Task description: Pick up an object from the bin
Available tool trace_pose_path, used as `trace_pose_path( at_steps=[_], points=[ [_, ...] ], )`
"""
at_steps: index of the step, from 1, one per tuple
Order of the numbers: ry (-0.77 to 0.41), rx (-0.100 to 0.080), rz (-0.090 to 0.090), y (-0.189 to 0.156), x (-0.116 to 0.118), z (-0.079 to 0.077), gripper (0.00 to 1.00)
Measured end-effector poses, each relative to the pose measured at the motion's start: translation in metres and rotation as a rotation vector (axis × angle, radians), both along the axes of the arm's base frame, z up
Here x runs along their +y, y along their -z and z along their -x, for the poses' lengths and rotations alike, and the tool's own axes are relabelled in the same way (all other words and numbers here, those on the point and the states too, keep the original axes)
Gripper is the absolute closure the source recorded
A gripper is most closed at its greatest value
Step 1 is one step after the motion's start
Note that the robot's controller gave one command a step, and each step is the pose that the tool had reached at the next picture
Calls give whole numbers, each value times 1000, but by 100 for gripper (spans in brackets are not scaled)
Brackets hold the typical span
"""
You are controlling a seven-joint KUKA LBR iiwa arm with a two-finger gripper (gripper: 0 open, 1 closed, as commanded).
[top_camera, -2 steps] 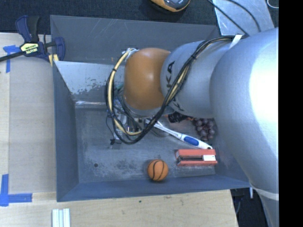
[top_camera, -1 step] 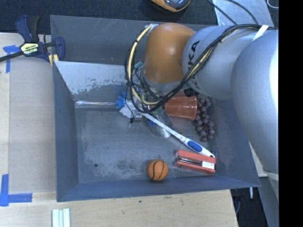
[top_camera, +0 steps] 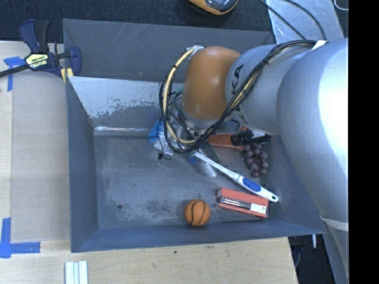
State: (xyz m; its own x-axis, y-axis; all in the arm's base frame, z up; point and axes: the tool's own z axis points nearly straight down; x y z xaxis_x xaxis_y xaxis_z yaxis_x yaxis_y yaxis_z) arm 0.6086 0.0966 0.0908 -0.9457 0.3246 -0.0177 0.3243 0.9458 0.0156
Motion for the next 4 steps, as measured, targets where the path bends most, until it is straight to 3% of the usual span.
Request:
trace_pose_path(
  at_steps=[1, 2, 3, 4],
  points=[
    [-161, 9, 8, 20, -36, -9, 100],
    [-160, 9, 8, 20, -36, -9, 100],
    [-143, 13, 8, -68, -45, -9, 100],
    [-150, 4, 7, -7, -58, -17, 100]
  ],
)
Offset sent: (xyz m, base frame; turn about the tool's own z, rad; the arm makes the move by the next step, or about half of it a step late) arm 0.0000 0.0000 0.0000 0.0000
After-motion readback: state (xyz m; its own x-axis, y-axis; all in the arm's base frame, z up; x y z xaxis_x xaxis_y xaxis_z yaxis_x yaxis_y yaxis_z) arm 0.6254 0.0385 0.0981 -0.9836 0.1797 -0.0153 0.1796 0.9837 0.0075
